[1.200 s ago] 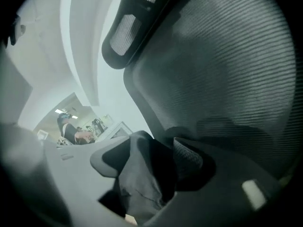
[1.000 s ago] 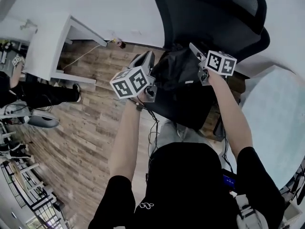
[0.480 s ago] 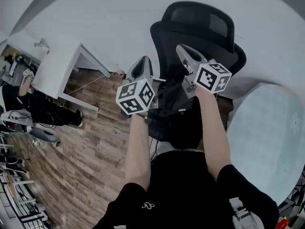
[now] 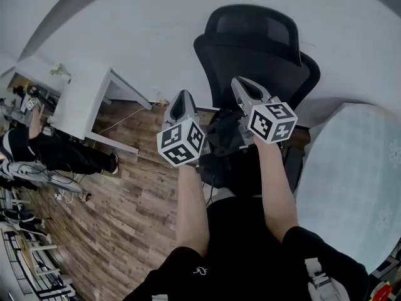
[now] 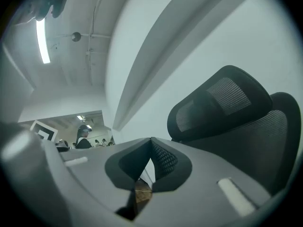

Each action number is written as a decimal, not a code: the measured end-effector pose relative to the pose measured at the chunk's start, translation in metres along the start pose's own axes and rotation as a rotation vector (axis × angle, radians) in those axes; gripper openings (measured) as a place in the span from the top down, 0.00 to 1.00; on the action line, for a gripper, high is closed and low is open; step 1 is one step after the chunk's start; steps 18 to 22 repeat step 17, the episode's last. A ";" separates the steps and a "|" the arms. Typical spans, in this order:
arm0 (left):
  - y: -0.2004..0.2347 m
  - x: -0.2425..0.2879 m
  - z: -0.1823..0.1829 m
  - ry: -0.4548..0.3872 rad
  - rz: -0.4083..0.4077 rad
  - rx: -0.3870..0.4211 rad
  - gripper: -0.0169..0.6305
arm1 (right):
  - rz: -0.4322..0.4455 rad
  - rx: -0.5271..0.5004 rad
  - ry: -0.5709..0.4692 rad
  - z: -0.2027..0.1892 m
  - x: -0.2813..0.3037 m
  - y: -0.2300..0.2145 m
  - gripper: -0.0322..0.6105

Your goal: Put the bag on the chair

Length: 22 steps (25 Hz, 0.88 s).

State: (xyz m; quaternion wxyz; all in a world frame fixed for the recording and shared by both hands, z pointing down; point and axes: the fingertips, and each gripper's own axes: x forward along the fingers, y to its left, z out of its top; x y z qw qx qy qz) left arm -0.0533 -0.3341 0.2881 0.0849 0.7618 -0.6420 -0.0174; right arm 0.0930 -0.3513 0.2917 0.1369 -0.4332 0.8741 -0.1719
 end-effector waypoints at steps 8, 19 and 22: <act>-0.028 -0.006 0.004 -0.001 -0.063 0.054 0.99 | -0.039 -0.092 -0.022 0.016 -0.023 0.000 0.94; -0.029 0.015 0.025 0.010 -0.108 0.060 0.99 | -0.035 -0.210 -0.011 0.044 0.000 0.013 0.94; -0.029 0.015 0.025 0.010 -0.108 0.060 0.99 | -0.035 -0.210 -0.011 0.044 0.000 0.013 0.94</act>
